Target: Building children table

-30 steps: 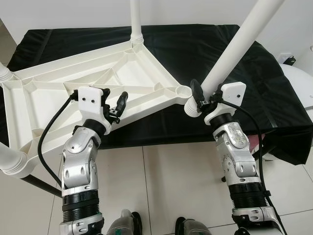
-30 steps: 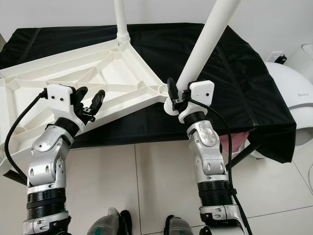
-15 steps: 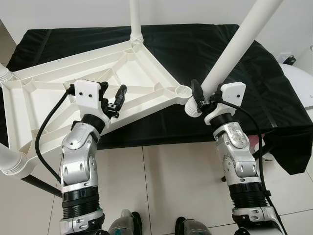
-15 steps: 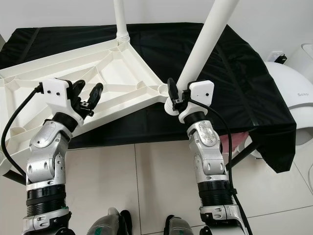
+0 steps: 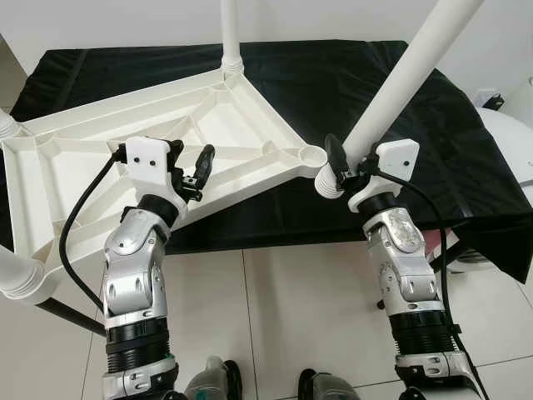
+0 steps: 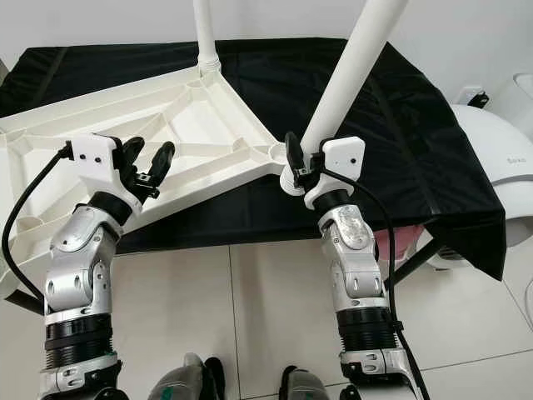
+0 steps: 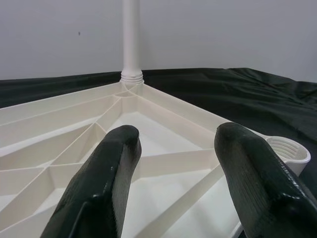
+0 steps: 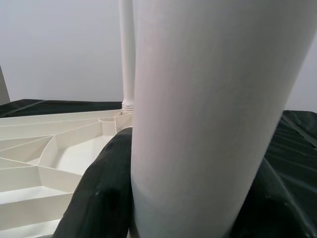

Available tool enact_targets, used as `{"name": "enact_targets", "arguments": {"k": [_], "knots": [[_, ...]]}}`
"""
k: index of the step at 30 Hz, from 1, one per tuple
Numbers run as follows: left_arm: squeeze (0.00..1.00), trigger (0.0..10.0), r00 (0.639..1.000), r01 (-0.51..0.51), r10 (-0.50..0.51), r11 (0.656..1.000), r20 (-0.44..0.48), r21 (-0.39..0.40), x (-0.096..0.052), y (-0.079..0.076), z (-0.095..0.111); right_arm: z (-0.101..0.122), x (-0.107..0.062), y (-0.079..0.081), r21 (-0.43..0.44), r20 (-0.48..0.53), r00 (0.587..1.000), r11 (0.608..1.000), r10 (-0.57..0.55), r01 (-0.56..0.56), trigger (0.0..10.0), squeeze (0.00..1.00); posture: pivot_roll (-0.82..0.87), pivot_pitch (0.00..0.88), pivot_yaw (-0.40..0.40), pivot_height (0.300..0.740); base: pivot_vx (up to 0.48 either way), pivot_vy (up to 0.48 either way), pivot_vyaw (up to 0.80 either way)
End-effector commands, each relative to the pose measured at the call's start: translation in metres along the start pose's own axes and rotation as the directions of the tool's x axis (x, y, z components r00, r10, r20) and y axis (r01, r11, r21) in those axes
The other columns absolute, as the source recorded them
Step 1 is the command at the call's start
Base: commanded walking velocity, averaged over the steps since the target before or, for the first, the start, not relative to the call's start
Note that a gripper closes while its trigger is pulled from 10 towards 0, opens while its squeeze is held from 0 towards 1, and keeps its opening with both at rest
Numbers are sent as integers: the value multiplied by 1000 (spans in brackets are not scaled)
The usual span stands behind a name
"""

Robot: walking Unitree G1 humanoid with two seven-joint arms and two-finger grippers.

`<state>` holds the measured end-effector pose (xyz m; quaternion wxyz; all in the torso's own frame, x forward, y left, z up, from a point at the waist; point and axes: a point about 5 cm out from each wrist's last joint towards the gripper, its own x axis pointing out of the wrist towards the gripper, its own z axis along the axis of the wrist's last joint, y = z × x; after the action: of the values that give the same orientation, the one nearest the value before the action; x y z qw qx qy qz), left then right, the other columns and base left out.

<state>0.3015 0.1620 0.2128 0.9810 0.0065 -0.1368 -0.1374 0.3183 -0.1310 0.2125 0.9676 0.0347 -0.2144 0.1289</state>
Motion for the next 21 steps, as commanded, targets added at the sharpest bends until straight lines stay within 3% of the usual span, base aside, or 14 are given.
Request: {"name": "enact_targets", "arguments": {"k": [1,21], "knots": [[0,10000,981,-193,193,981,2,-14,-2,8,1,5,2,3,-3,26,1000,1000,12,-12,10000,0,-52,137,4,740,0,0,0],[0,10000,982,-191,191,981,4,-26,-2,8,2,4,2,4,-1,24,1000,1000,13,-13,10000,0,-51,142,3,740,0,0,0]]}}
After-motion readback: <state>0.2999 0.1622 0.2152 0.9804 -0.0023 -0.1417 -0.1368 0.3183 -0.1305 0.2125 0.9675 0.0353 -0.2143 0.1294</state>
